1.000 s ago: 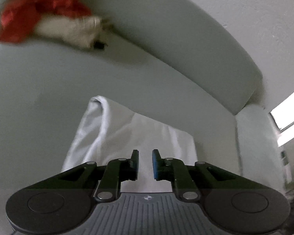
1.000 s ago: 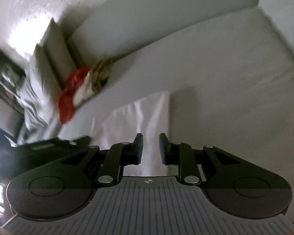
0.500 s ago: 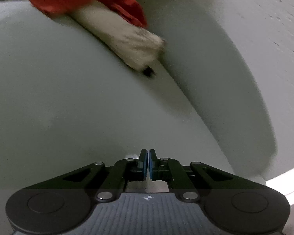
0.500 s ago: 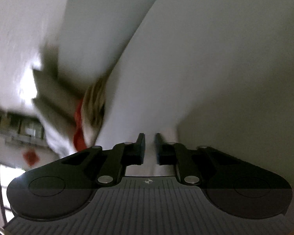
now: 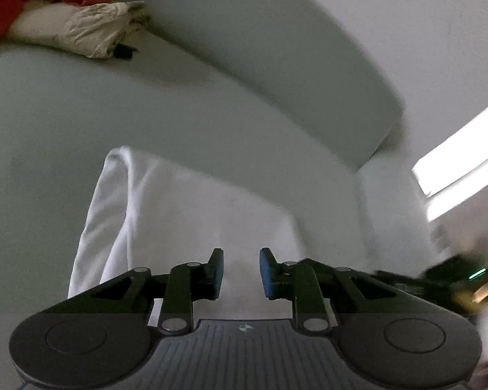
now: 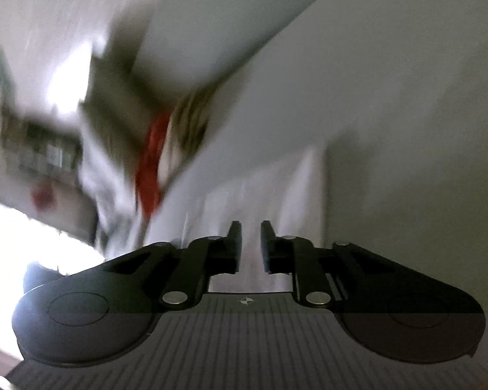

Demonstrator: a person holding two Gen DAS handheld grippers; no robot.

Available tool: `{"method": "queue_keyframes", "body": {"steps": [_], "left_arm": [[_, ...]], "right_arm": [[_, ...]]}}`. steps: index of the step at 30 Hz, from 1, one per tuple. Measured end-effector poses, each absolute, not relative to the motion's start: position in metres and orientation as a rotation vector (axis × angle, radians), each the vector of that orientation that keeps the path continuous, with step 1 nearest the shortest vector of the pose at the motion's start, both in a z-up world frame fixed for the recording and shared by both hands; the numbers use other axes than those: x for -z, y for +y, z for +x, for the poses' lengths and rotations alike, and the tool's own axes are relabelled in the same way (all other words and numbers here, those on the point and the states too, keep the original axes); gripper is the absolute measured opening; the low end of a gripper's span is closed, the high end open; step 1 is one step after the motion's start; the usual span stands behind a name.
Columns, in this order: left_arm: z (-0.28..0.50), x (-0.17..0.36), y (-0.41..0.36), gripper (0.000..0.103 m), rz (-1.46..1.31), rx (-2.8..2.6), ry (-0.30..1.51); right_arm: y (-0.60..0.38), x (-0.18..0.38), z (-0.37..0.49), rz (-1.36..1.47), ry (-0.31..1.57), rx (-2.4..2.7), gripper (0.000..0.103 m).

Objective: Fold clothes

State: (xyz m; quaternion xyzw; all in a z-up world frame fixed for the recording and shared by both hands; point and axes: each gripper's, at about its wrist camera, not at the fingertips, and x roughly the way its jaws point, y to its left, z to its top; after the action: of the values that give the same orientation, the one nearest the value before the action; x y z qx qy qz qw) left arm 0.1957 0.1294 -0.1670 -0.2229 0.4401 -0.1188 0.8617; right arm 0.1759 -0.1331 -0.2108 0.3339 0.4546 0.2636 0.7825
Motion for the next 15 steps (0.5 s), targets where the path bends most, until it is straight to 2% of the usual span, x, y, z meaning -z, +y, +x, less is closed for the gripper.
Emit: {"method": "queue_keyframes", "body": {"steps": [1, 2, 4, 7, 8, 10, 11, 12, 13, 15], "left_arm": [[0.191, 0.168, 0.130, 0.015, -0.433, 0.223, 0.936], [0.186, 0.170, 0.130, 0.012, -0.398, 0.196, 0.948], [0.164, 0.166, 0.143, 0.012, -0.403, 0.127, 0.959], [0.129, 0.158, 0.164, 0.011, -0.427, 0.020, 0.970], [0.116, 0.153, 0.166, 0.011, -0.402, -0.017, 0.974], [0.096, 0.140, 0.163, 0.010, -0.327, -0.072, 0.968], [0.093, 0.135, 0.159, 0.008, -0.303, -0.083, 0.955], [0.091, 0.131, 0.155, 0.008, -0.282, -0.091, 0.938], [0.089, 0.126, 0.151, 0.015, -0.261, -0.098, 0.922], [0.085, 0.120, 0.134, 0.016, -0.231, -0.048, 0.881]], "right_arm": [[-0.127, 0.212, 0.169, 0.668, 1.006, -0.573, 0.019], [-0.127, 0.214, 0.163, 0.635, 1.022, -0.552, 0.012], [-0.140, 0.213, 0.152, 0.622, 1.030, -0.501, 0.009], [-0.174, 0.205, 0.136, 0.595, 1.024, -0.347, 0.012], [-0.185, 0.202, 0.129, 0.580, 1.025, -0.300, 0.008], [-0.203, 0.194, 0.114, 0.585, 1.029, -0.250, 0.009], [-0.210, 0.188, 0.106, 0.588, 1.026, -0.230, 0.014], [-0.212, 0.181, 0.101, 0.592, 1.015, -0.229, 0.014], [-0.208, 0.174, 0.098, 0.595, 1.000, -0.244, 0.014], [-0.192, 0.163, 0.094, 0.594, 0.979, -0.303, 0.018]]}}
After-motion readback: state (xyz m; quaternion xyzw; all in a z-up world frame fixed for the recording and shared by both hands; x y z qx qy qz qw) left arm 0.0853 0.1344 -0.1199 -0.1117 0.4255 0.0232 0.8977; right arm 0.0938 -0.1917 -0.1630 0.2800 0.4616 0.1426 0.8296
